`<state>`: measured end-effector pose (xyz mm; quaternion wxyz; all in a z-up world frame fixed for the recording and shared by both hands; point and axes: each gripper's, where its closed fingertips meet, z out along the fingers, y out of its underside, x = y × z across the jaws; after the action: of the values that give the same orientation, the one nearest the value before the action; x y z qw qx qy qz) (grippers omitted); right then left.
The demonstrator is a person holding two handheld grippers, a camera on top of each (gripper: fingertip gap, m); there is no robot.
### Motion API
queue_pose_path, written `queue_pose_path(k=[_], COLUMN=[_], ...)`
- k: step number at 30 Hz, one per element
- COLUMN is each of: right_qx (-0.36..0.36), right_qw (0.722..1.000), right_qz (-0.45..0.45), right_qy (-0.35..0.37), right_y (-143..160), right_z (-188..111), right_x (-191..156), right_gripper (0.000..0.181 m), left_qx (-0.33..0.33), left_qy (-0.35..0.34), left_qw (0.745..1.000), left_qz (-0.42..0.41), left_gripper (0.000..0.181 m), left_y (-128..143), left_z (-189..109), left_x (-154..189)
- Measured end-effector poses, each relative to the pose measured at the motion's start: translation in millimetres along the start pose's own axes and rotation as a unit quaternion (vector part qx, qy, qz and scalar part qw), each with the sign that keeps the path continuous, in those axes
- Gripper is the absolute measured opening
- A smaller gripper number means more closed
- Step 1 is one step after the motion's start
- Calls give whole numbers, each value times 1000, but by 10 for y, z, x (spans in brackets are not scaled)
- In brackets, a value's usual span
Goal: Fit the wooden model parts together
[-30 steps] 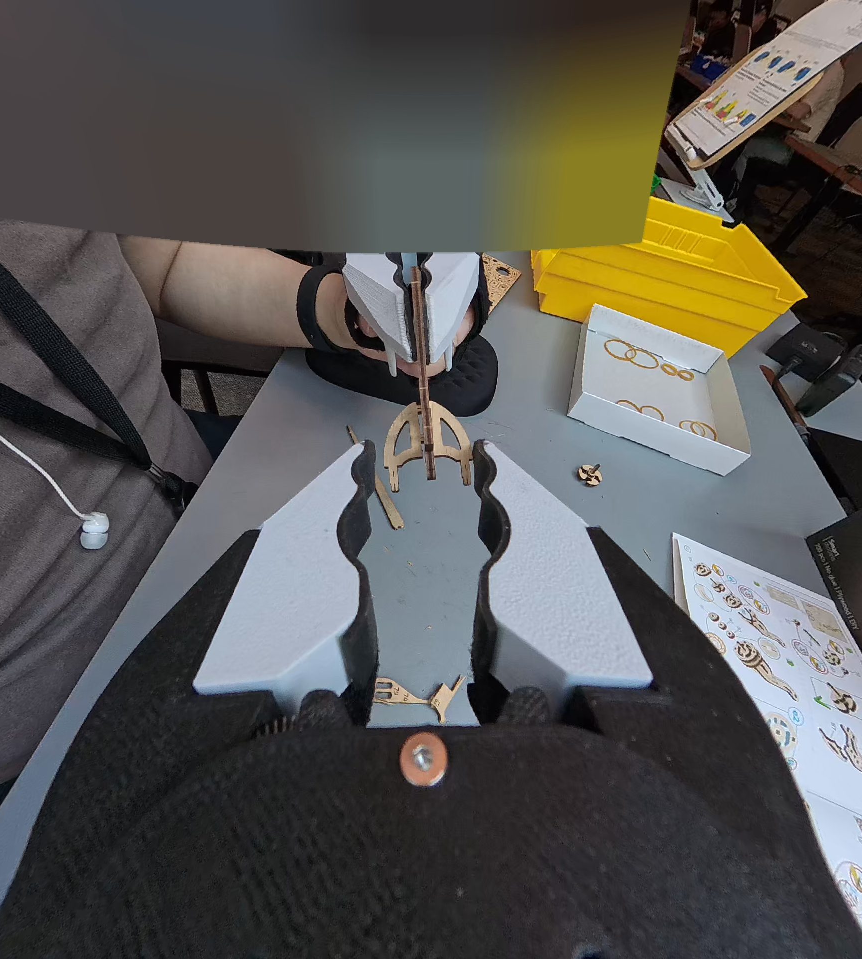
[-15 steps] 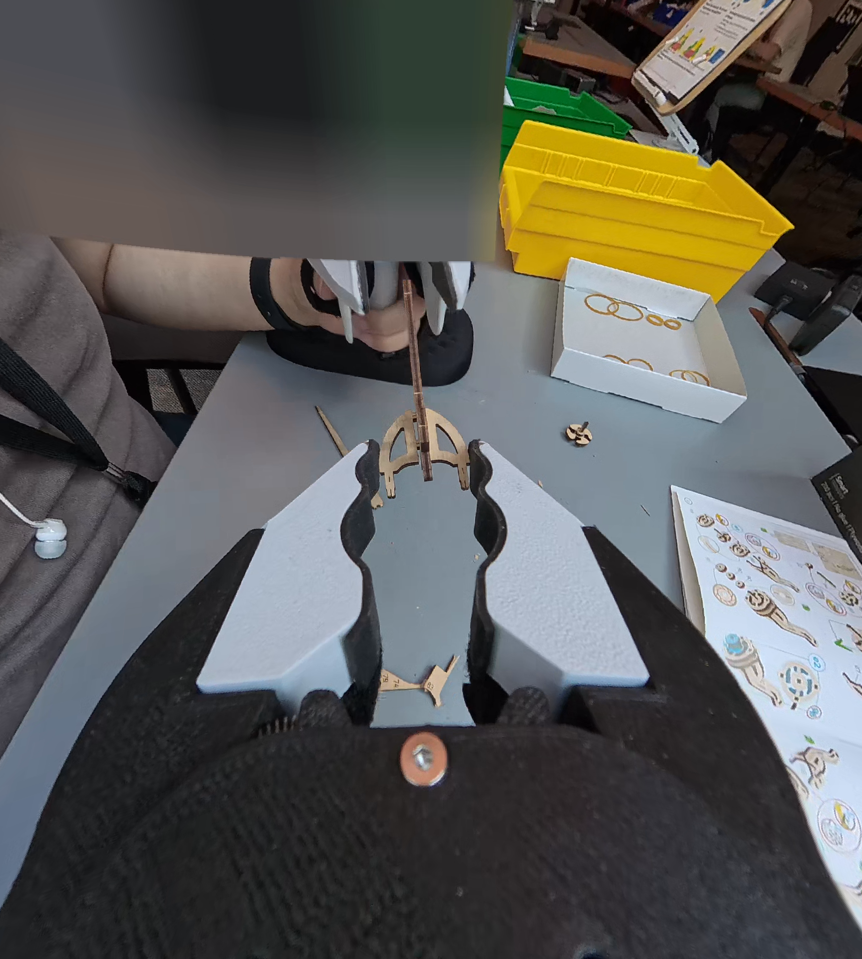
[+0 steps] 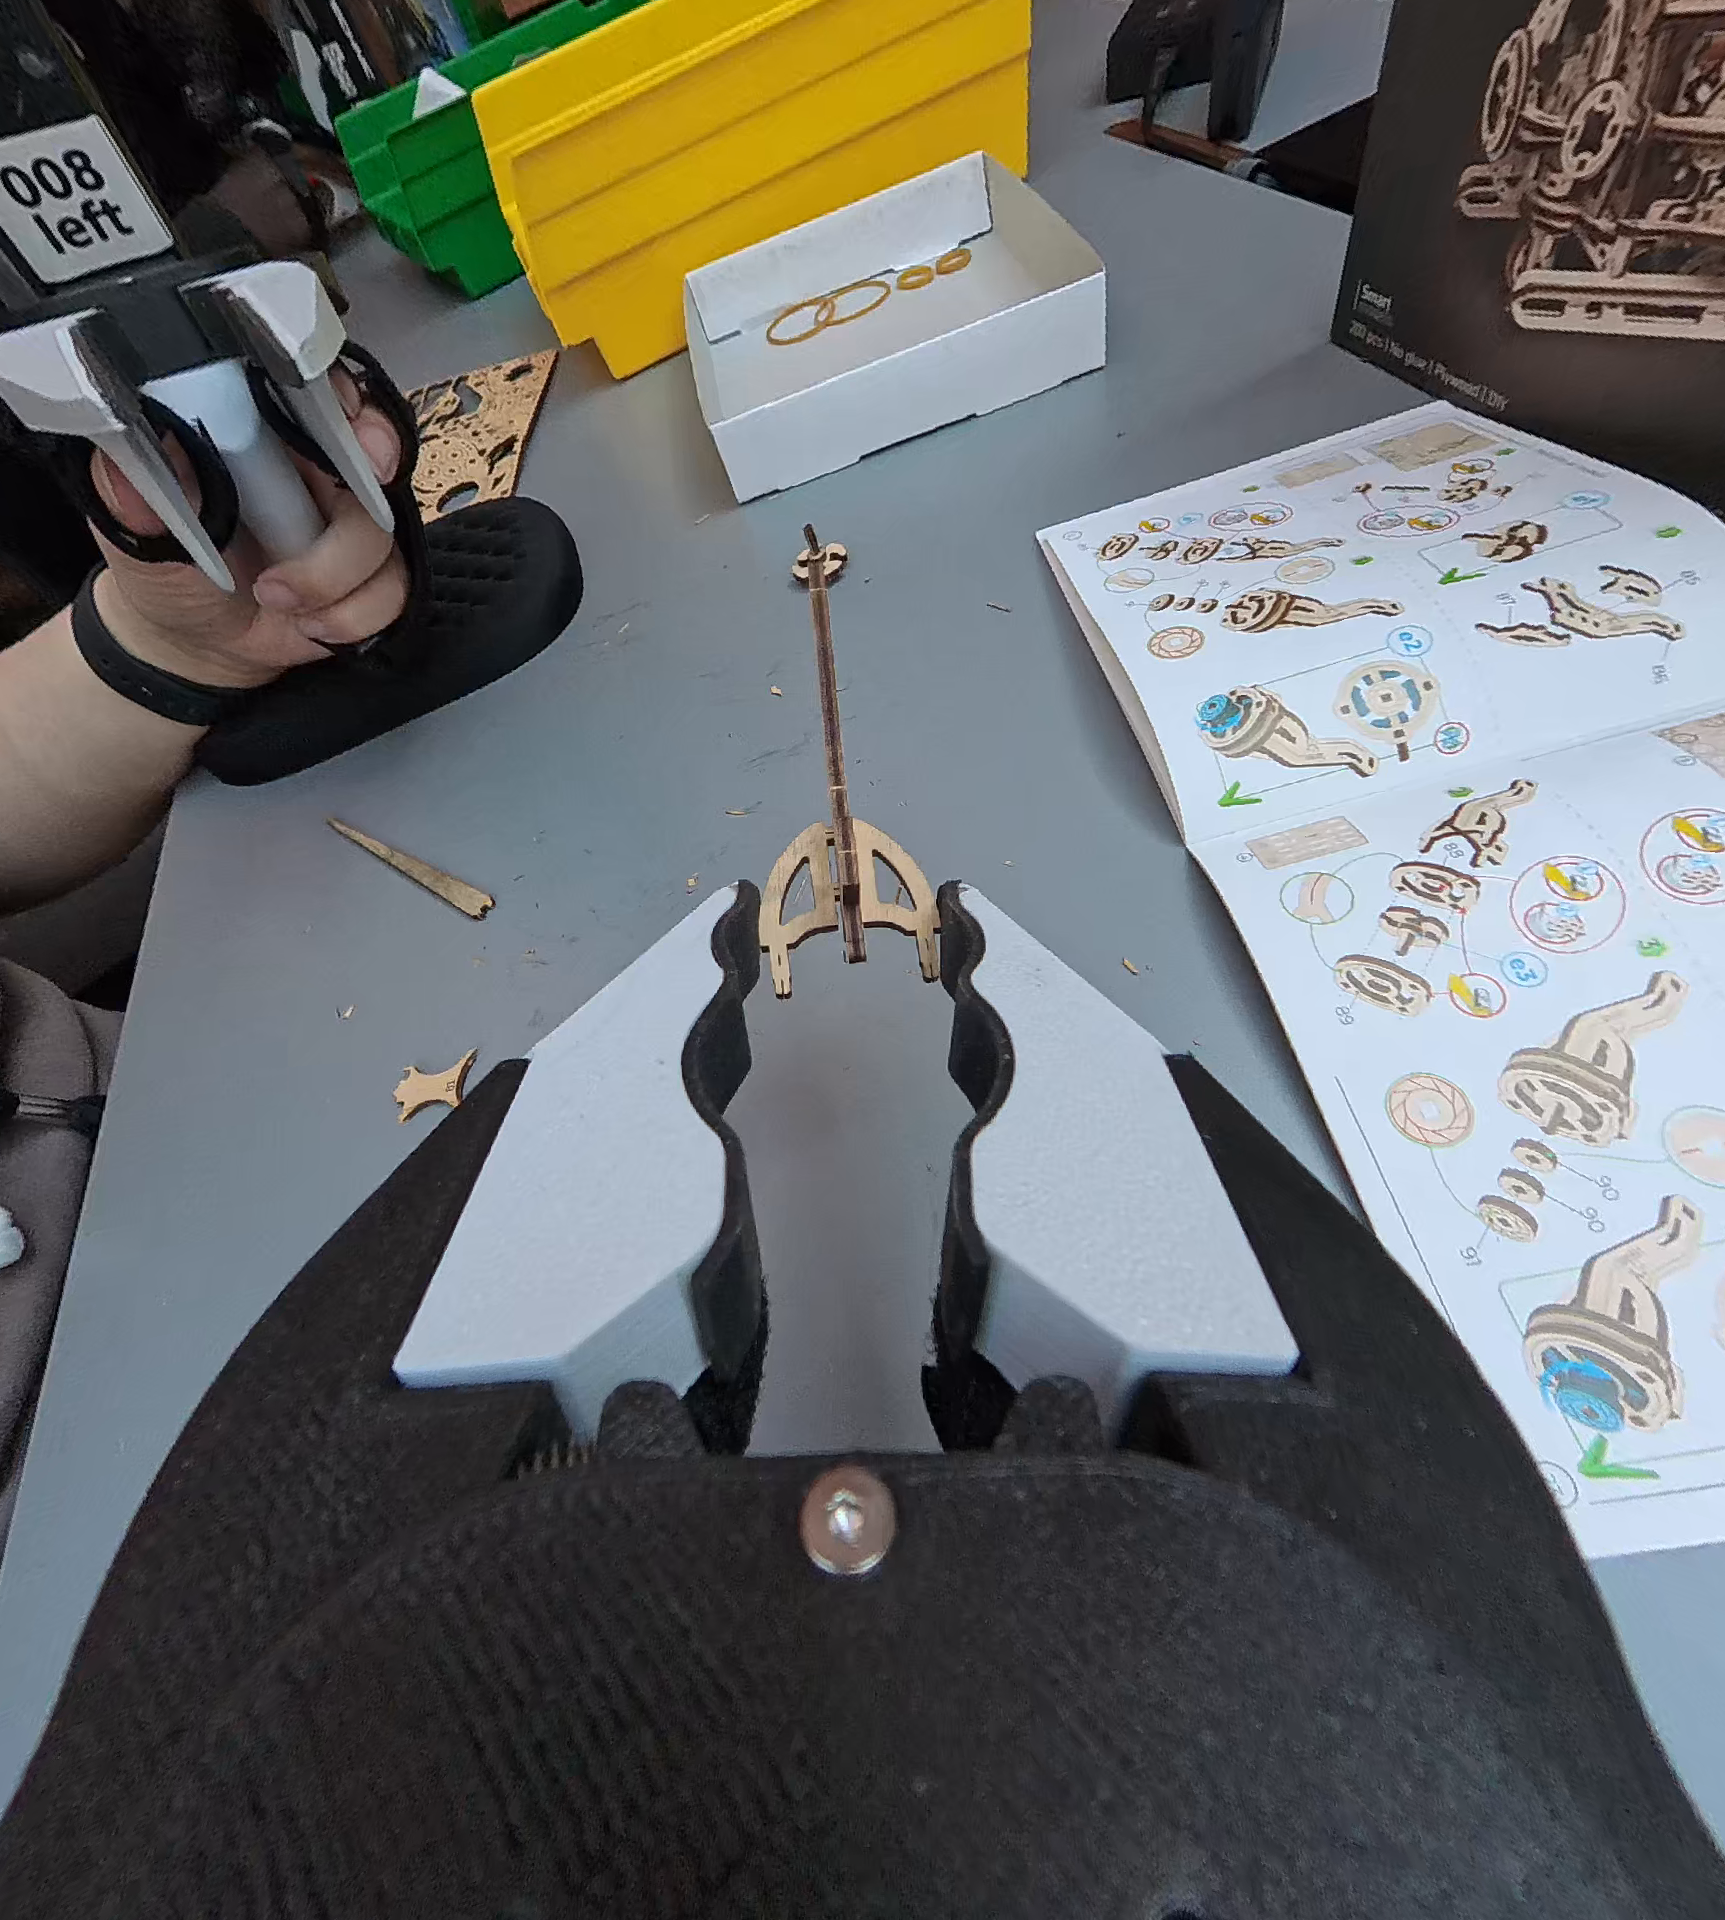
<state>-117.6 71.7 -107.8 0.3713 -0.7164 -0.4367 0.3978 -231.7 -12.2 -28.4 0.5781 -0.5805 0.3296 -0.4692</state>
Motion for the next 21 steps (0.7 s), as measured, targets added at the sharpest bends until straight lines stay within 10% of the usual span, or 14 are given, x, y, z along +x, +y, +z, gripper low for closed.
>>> queue_pose_path(k=[14,21], right_qx=[-30,-99], right_qw=[989,908], right_qz=[79,88], right_qy=[121,398], right_y=[133,471], right_z=[-212,-1072], right_x=[401,1098], right_gripper=[34,34], left_qx=[-53,-67], left_qy=[12,-2], left_qw=[998,998], left_qz=[-12,-14], left_gripper=[28,29], left_y=[217,270], left_z=[113,120], left_x=[25,-36])
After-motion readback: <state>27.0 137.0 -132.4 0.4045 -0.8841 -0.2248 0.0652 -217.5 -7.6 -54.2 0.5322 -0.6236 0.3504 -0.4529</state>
